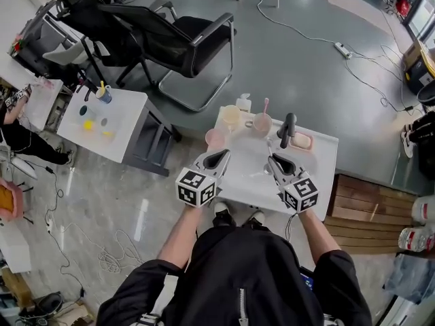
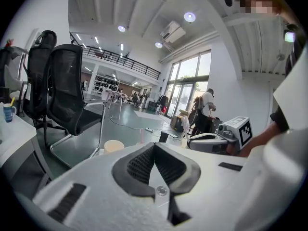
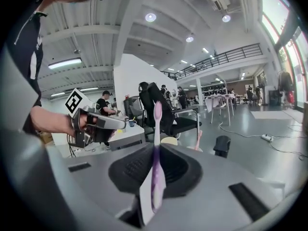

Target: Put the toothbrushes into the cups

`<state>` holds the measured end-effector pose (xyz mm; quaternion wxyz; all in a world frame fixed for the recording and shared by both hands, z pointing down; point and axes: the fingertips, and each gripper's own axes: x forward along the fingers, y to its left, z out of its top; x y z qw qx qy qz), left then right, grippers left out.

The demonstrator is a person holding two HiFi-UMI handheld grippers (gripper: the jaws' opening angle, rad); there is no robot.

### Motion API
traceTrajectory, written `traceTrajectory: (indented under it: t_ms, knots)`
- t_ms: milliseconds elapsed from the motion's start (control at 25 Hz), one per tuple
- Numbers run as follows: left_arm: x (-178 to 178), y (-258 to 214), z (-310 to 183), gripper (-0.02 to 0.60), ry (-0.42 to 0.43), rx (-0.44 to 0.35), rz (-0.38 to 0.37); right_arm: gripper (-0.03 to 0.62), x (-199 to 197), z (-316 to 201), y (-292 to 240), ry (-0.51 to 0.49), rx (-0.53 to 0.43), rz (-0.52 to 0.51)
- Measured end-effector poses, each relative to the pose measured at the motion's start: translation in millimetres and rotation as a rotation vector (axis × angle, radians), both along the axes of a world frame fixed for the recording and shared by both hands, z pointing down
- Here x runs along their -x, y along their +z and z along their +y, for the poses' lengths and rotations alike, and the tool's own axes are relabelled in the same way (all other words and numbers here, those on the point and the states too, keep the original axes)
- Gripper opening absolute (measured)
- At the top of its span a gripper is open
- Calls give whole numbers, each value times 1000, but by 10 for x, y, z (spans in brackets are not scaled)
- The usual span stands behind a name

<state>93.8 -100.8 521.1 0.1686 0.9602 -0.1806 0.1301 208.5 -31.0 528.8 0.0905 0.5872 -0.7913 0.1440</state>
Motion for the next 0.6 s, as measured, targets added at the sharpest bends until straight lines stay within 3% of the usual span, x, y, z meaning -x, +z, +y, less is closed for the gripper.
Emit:
traceTrajectory:
  t_ms: [440,600]
  knots:
    - [648,33,-345,0,-140,7,-2,44,309,-674,98,-17,22,0]
    - [869,76,-420,0,-177,11,-4,44,340,-1043,9,4,7,-47]
